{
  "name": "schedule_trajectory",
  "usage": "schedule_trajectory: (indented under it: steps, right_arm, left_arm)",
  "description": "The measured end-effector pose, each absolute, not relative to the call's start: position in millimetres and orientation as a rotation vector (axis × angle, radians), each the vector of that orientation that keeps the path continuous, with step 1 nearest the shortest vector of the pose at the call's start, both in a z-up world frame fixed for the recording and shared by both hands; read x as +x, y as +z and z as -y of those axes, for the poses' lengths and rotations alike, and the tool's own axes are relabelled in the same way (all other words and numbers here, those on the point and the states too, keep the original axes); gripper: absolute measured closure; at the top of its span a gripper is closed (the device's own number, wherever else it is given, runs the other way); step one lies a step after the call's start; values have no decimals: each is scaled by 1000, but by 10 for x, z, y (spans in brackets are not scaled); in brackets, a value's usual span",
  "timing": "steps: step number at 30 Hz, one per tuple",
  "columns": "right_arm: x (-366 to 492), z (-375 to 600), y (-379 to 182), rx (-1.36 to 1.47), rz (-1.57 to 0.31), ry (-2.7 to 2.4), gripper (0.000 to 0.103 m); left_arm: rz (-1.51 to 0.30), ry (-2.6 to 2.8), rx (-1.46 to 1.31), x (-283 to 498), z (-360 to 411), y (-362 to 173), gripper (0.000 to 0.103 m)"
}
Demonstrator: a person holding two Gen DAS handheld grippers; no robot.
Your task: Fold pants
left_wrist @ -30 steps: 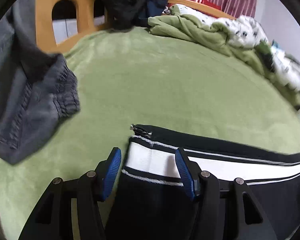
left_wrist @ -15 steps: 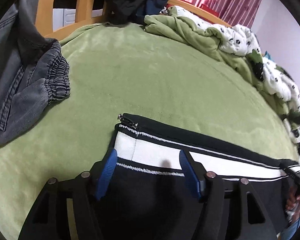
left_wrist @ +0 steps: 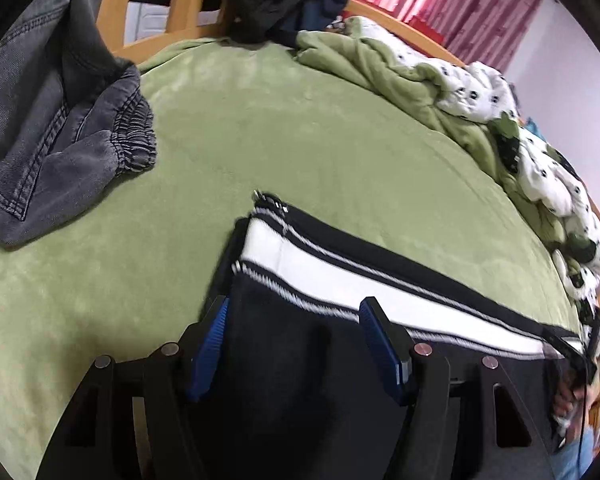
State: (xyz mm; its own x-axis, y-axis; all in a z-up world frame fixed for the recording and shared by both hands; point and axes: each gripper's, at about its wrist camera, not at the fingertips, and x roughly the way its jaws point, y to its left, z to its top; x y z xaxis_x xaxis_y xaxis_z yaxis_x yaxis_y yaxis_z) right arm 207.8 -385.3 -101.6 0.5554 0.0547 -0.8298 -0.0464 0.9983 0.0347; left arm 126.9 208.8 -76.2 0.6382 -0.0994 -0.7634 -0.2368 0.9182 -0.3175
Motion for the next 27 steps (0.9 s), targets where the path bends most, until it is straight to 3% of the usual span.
schedule_trajectory:
  steps: [4,15,27]
  right_arm:
    - [2193,3784,-1141,-28,-986,31,52]
    - [1571,3560,-649,88,-967,111,52]
    - [813,3072,-18,153,-947,248,52]
  left_arm:
    - [-880,81,-423,1140,-2042,-727,40]
    - [-847,151,-442,259,-2171,-584,40]
    - [-874,113,-646,-122,-2366,-1136,40]
